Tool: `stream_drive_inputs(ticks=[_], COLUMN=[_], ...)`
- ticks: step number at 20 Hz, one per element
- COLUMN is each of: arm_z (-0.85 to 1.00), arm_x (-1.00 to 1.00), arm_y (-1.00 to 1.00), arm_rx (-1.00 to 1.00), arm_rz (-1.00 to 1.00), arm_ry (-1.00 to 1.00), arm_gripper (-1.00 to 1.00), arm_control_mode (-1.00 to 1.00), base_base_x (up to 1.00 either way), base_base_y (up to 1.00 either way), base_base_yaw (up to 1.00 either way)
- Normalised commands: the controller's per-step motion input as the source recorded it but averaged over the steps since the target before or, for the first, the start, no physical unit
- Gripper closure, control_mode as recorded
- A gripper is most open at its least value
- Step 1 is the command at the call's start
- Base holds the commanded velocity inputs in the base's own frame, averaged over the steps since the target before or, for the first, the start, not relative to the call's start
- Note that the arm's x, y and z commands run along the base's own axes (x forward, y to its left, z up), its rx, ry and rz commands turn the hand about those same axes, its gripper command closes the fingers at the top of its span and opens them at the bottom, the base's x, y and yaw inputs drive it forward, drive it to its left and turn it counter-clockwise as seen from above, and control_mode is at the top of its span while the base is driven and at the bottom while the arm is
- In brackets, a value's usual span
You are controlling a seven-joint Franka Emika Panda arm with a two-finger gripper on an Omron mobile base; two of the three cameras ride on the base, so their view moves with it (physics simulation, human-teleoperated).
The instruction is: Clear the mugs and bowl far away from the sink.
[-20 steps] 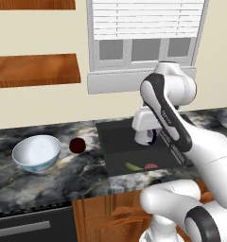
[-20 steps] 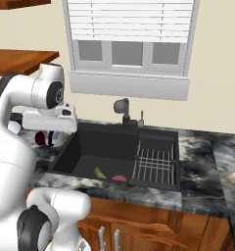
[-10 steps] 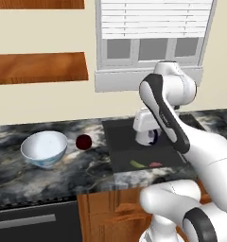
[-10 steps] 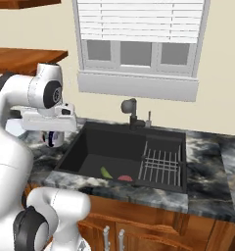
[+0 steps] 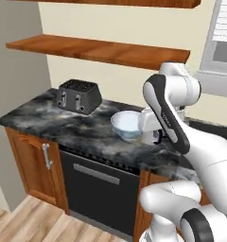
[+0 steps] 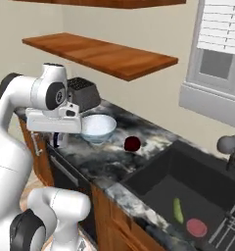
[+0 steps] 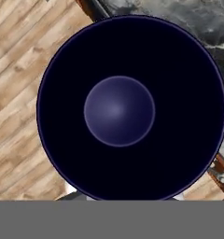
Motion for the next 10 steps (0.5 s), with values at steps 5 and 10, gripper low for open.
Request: stream_drive_inputs(ticks=[5, 10], arm_z=[0.00, 0.00], arm_x=[0.00, 0.00], arm_y=[0.00, 0.00], arm_rx=[0.00, 0.00], arm_rz=[0.00, 0.00], arm_ry=[0.00, 0.00], arm_gripper=[1.00, 1.00], arm_control_mode=[1.00, 1.00], base_base_x=[0.00, 0.00], base_base_y=[0.00, 0.00], base_base_yaw=[1.00, 1.00])
